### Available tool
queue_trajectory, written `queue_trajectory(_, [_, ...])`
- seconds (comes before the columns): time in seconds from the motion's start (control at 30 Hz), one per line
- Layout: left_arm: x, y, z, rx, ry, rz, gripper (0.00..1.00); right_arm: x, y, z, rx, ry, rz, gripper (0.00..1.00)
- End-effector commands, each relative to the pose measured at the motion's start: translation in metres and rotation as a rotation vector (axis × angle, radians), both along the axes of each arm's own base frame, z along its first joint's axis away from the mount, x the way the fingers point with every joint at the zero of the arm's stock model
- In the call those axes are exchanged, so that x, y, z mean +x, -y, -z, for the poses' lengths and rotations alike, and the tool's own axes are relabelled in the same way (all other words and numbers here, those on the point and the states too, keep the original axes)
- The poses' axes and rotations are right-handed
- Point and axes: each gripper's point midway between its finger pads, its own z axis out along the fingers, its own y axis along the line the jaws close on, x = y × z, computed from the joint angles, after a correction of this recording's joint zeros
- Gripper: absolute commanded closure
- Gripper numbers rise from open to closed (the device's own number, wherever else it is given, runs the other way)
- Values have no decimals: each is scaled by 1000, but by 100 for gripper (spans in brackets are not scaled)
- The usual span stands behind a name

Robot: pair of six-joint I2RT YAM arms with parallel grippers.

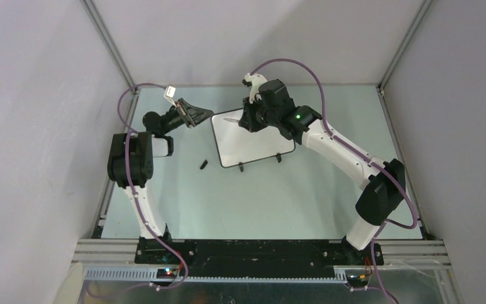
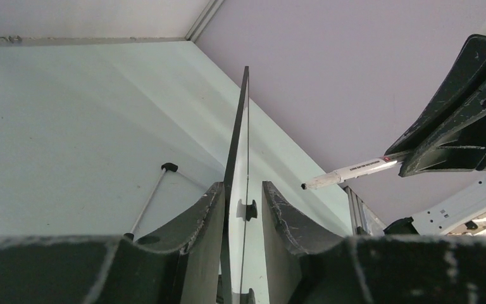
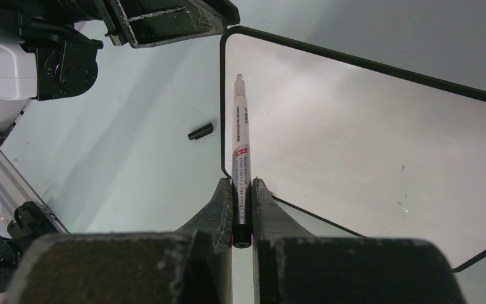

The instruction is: Write a sentence on the whiteboard

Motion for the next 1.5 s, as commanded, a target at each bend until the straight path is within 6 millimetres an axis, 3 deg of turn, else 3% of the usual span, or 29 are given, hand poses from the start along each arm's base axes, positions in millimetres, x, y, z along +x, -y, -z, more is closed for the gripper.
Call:
queue_trajectory(0.0, [1,-2,-2,16,27,-8,67,1,0,-32,43,61,-8,100])
queue_trajectory(0.57, [1,-3,4,24,-10,-18,65,0,0,-36,50,63,-10,100])
queue_trajectory(0.87, [-4,7,8,28,-27,24,68,-1,1,-38,49,66,-9,100])
queue_trajectory(0.97, [-7,9,8,32,-24,35,73,0,1,-39,52,66,-8,100])
queue_trajectory(1.2, [-8,12,7,38,-15,52,99,1,-5,-33,37,61,-7,100])
queue_trajectory(1.47, [-9,13,5,31,5,53,100,3,-18,-24,-43,104,20,100])
